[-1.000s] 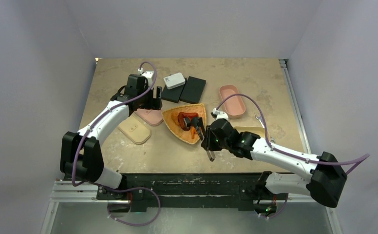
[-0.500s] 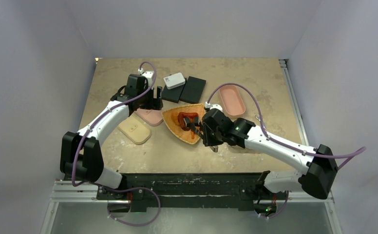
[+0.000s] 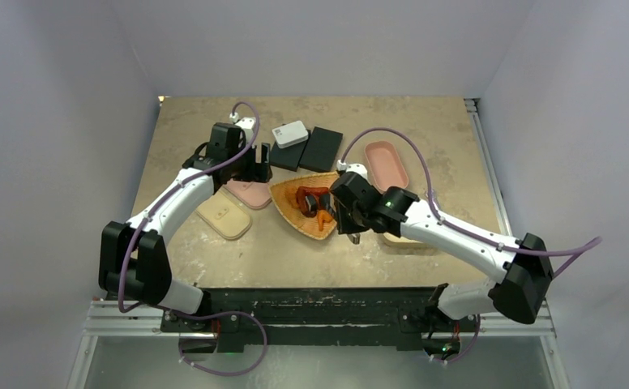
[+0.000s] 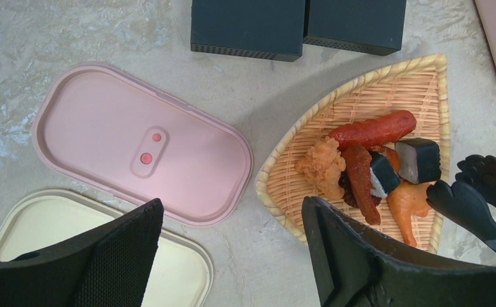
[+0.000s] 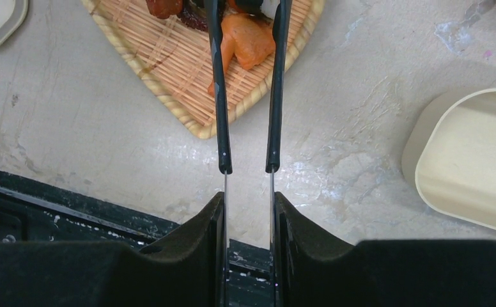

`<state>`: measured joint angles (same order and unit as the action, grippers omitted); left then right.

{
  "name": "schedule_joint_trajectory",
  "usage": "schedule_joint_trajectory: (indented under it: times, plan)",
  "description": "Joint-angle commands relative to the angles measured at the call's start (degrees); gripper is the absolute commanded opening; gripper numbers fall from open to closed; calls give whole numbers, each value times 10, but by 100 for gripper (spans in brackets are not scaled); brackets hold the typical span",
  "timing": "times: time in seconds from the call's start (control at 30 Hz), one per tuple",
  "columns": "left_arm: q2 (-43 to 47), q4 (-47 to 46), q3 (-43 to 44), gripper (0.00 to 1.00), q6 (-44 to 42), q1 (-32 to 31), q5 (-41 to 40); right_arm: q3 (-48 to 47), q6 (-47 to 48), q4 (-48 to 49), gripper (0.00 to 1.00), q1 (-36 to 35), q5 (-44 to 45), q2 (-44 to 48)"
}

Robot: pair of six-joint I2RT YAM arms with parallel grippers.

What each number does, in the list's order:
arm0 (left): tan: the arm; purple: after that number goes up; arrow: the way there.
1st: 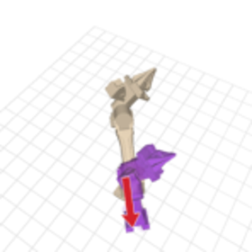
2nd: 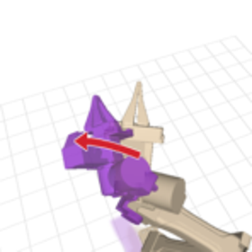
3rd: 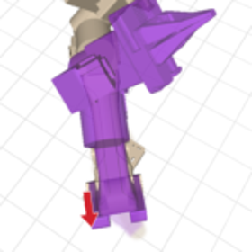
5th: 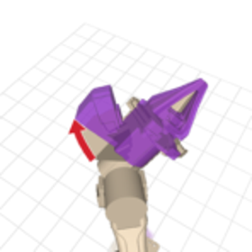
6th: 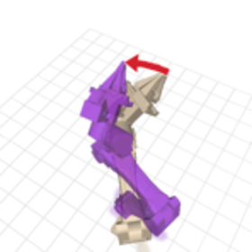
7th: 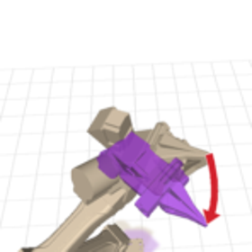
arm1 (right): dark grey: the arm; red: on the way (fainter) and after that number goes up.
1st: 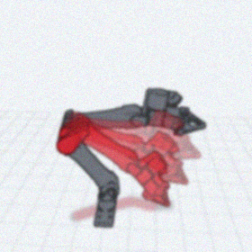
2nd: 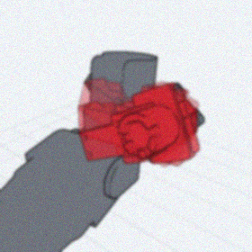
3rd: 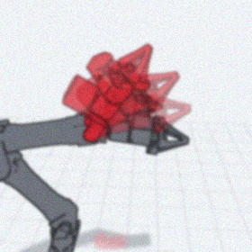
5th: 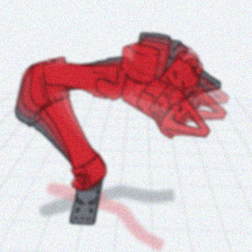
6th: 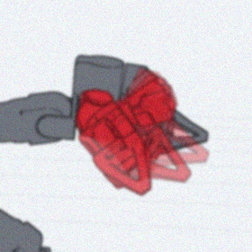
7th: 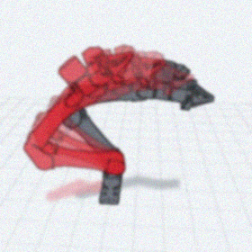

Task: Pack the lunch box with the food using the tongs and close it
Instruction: Pick up the fake food from the plate.

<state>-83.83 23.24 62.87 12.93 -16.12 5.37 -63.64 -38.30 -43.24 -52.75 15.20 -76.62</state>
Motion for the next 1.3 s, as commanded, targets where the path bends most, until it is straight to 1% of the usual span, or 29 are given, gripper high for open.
schedule_joint_trajectory:
  times: [0.0, 0.43, 0.47, 0.5, 0.53, 0.57, 0.63, 0.8, 0.97, 1.1, 1.27]
  plan:
    - [20, -16, -6, 79, 10, 4, 13, -35, 16, 11, 33, 1, 27, -18]
    - [20, -18, -7, 79, 10, 4, 17, -50, 31, 29, 35, 1, 36, -60]
    - [19, -19, -7, 79, 10, 4, 18, -50, 33, 32, 32, 1, 33, -63]
    - [19, -19, -7, 79, 11, 4, 18, -50, 35, 32, 27, 1, 30, -65]
    - [19, -19, -7, 79, 11, 4, 18, -51, 35, 32, 21, 1, 28, -68]
    - [19, -19, -7, 79, 11, 4, 18, -52, 34, 30, 13, 1, 28, -70]
    - [19, -19, -7, 79, 11, 4, 18, -55, 32, 23, 0, 1, 29, -72]
    - [20, -19, -7, 79, 10, 4, 18, -63, 20, 8, 0, 1, 44, -65]
    - [19, -19, -7, 79, 11, 4, 18, -79, 12, 11, 0, 1, 63, -36]
    - [19, -19, -7, 79, 10, 4, 19, -73, 9, 9, 0, 1, 56, -17]
    - [20, -19, -7, 79, 10, 4, 19, -69, 9, 6, 0, 1, 70, -11]
